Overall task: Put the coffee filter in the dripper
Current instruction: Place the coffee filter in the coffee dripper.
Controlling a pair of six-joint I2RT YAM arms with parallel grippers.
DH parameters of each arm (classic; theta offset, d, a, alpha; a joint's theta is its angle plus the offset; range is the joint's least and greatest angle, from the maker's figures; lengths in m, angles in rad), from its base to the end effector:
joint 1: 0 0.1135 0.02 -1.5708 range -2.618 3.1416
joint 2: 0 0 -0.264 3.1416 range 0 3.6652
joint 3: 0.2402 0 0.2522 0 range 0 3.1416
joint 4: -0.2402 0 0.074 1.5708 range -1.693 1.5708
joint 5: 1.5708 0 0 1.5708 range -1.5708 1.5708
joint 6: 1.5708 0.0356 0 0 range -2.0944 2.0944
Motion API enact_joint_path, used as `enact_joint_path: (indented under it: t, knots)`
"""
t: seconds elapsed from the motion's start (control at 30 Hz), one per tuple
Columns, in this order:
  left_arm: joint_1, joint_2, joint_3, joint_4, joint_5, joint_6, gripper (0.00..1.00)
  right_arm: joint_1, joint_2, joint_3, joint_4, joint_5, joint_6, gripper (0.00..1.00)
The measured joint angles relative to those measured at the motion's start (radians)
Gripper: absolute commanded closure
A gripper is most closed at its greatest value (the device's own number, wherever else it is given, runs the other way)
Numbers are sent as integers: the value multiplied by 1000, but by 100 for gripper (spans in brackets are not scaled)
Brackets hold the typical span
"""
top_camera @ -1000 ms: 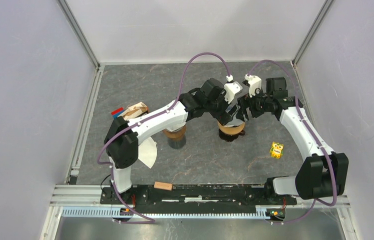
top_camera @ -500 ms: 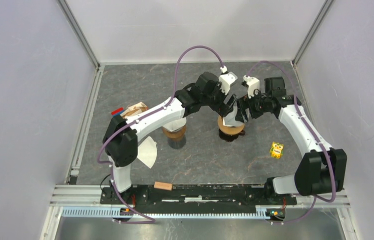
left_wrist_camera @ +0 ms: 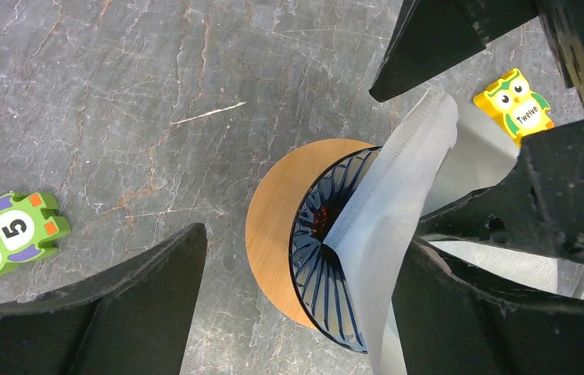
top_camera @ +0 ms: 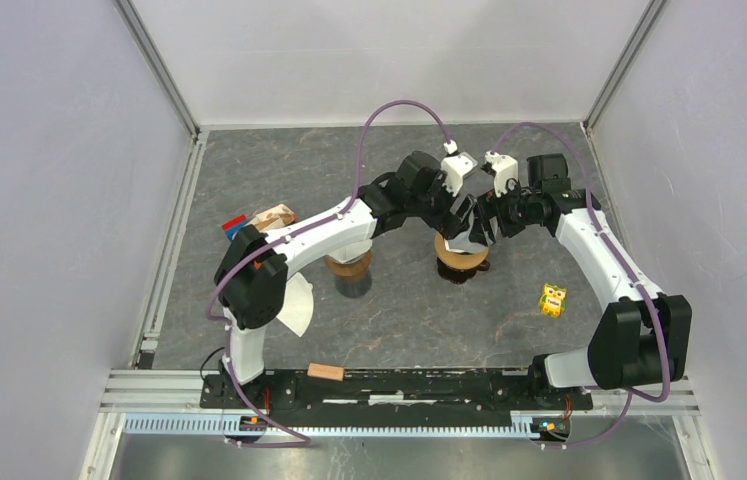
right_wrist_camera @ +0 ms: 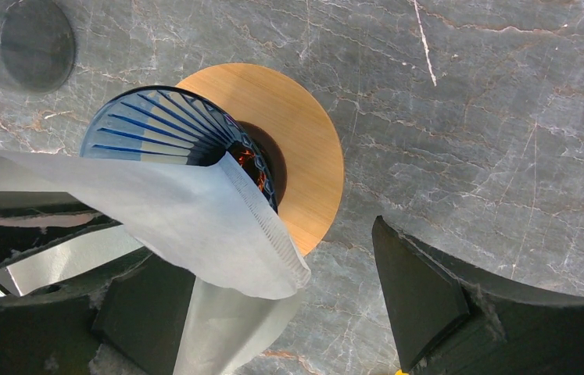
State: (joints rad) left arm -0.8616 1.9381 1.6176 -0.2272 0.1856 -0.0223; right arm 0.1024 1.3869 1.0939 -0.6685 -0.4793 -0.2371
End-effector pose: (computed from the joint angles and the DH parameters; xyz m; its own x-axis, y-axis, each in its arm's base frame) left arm 0.2941 -0.3528 0.2829 -0.3579 0.3835 -0.8514 0.8407 0.5292 -0.1151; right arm 0.2808 0.0454 0.2732 -0.7100 -0.2825 -0.6451 -0.5349 0.8121 0.2332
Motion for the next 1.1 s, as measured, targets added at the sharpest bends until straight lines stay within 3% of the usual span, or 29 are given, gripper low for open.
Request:
enact_joint_path:
  t: [1.1]
  knots:
    - [18,50,-22,50,-83,-33,16,-6,0,-37,3,10,-22,13]
